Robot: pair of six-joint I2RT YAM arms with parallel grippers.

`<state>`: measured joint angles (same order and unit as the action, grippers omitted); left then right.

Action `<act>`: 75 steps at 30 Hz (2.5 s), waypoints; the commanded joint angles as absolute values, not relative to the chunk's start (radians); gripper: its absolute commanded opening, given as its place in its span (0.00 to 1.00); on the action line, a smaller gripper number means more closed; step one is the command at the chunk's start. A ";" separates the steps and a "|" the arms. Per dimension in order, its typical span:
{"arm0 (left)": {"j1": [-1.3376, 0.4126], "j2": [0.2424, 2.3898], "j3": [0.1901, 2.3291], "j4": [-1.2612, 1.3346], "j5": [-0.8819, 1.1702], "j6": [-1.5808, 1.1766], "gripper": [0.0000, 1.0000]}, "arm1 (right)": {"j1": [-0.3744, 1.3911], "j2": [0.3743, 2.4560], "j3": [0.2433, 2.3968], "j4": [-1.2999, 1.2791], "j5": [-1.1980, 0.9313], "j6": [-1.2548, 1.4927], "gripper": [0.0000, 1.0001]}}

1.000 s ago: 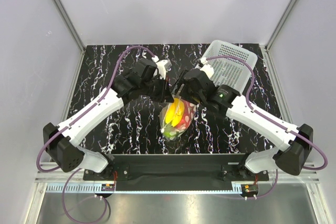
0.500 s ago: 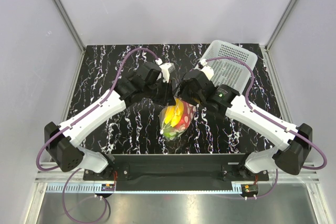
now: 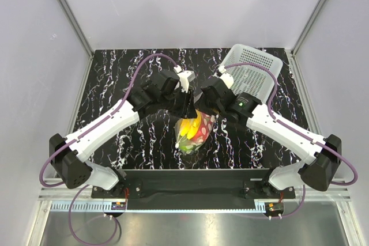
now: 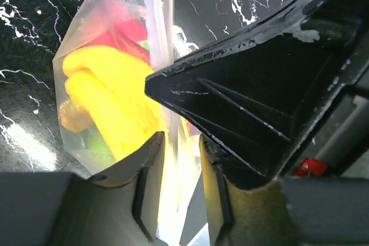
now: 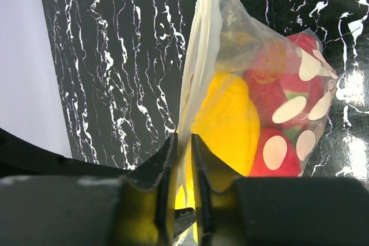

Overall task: Place the food in the zip-top bag and seal the zipper
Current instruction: Adjust the zipper food storage bag at the center of the board, then zip the zipper food storage bag at the center of the board.

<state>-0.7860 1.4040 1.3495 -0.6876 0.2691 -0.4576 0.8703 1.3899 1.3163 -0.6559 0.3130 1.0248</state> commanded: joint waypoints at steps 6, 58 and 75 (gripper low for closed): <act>-0.796 1.327 1.411 -0.722 0.177 -0.388 0.56 | 0.868 1.381 1.333 -0.638 0.305 1.011 0.07; -1.104 0.686 0.183 0.724 -0.222 -0.051 0.66 | 0.759 1.269 1.348 -0.723 0.433 0.939 0.00; -1.104 0.822 0.161 0.865 -0.111 -0.028 0.56 | 0.758 1.269 1.362 -0.735 0.428 0.943 0.00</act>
